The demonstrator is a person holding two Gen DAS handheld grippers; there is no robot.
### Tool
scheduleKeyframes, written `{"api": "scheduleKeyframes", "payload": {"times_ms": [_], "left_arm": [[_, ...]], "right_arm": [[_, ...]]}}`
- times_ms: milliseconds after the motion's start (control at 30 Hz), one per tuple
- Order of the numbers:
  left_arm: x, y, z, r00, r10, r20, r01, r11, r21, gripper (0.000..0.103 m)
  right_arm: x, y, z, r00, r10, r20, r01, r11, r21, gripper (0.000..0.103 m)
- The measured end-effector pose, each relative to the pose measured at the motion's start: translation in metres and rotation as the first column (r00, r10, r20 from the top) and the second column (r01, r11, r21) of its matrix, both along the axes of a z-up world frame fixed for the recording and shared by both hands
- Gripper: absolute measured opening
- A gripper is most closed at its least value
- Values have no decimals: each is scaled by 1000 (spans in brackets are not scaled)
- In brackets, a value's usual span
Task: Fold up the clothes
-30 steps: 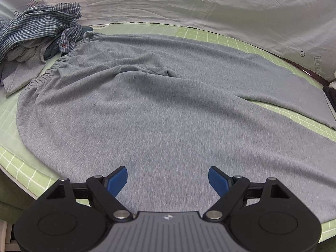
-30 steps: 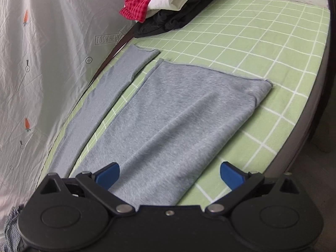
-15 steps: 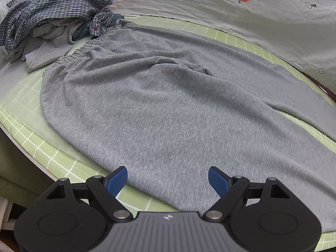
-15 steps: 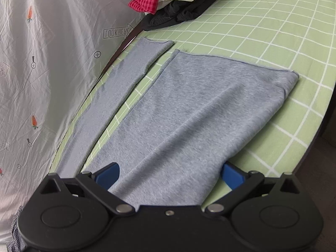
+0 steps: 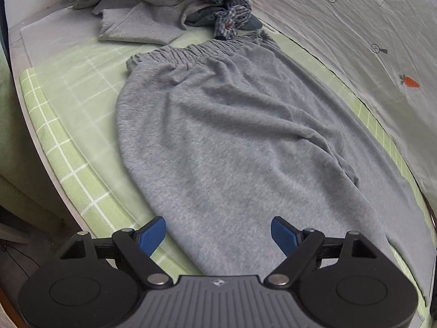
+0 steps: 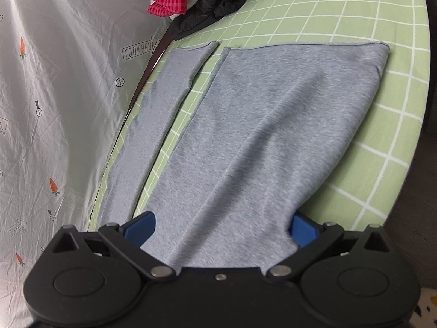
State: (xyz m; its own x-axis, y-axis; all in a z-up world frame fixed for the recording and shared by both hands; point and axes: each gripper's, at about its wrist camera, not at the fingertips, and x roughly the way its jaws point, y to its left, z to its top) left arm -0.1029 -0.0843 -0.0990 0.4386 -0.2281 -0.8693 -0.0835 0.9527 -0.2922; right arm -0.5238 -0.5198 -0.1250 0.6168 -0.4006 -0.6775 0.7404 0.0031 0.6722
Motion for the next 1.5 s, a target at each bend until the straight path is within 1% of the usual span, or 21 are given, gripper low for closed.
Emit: {"api": "scheduleKeyframes", "payload": {"times_ms": [133,200,267,400,500,600,700,767,833,900,933,967,1000,1067,1100,1133,1167,1233,1300,1333,1500], "left_arm": [[21,20,-7,999,44,-18,-43,998,54,85],[32,29,-8,999,52,-12,-51,997,64,85],[41,37,-10,999,54,-3,-53,997,64,85],[67,45,-11,999,40,25,-42,994,101,85],[88,52,-12,998,51,44,-56,991,121,83],[103,59,-13,996,70,63,-77,990,119,79],[114,61,-12,994,69,86,-79,989,127,68],[119,61,-12,993,62,101,-75,988,132,57],[124,63,-12,992,68,111,-82,989,122,49],[129,65,-12,990,78,117,-91,990,109,36],[131,67,-13,989,91,112,-102,990,98,24],[133,70,-13,989,104,108,-114,990,84,20],[133,73,-13,987,120,103,-127,990,65,19],[133,77,-14,985,146,94,-150,988,31,13],[132,77,-15,984,151,96,-154,988,27,12],[130,77,-15,983,156,98,-159,987,24,9],[129,77,-15,982,160,101,-163,986,20,7],[125,77,-16,980,170,105,-172,985,13,6],[122,77,-16,978,179,108,-181,984,5,5],[120,78,-15,977,182,113,-184,983,8,5],[106,78,5,973,171,156,-185,980,78,4]], "right_arm": [[12,5,3,998,-23,-53,22,999,-24,103],[17,7,4,996,-35,-78,33,999,-36,103],[21,9,5,994,-51,-99,46,998,-47,103],[23,10,4,988,-115,-98,109,992,-64,103],[24,8,4,982,-153,-110,145,986,-81,103],[28,2,4,971,-177,-162,159,980,-120,103],[33,-5,5,961,-192,-200,165,976,-144,103],[34,-11,5,955,-200,-217,168,973,-156,103],[37,-17,6,942,-203,-269,161,972,-170,103],[40,-25,7,919,-204,-337,148,972,-185,103],[41,-29,7,907,-208,-366,147,971,-189,103],[41,-33,7,896,-214,-390,148,970,-192,102],[37,-36,7,894,-228,-384,166,968,-190,100],[29,-42,8,891,-258,-373,201,962,-185,92],[25,-45,8,889,-272,-367,218,959,-183,82],[21,-49,8,887,-287,-361,235,955,-180,68],[17,-51,9,885,-300,-356,251,952,-177,59],[9,-54,8,879,-308,-364,267,950,-161,23],[-1,-55,6,882,-311,-353,278,950,-142,4],[-6,-55,6,887,-312,-340,282,950,-137,3],[-28,-48,30,887,-330,-321,282,941,-189,2]]}}
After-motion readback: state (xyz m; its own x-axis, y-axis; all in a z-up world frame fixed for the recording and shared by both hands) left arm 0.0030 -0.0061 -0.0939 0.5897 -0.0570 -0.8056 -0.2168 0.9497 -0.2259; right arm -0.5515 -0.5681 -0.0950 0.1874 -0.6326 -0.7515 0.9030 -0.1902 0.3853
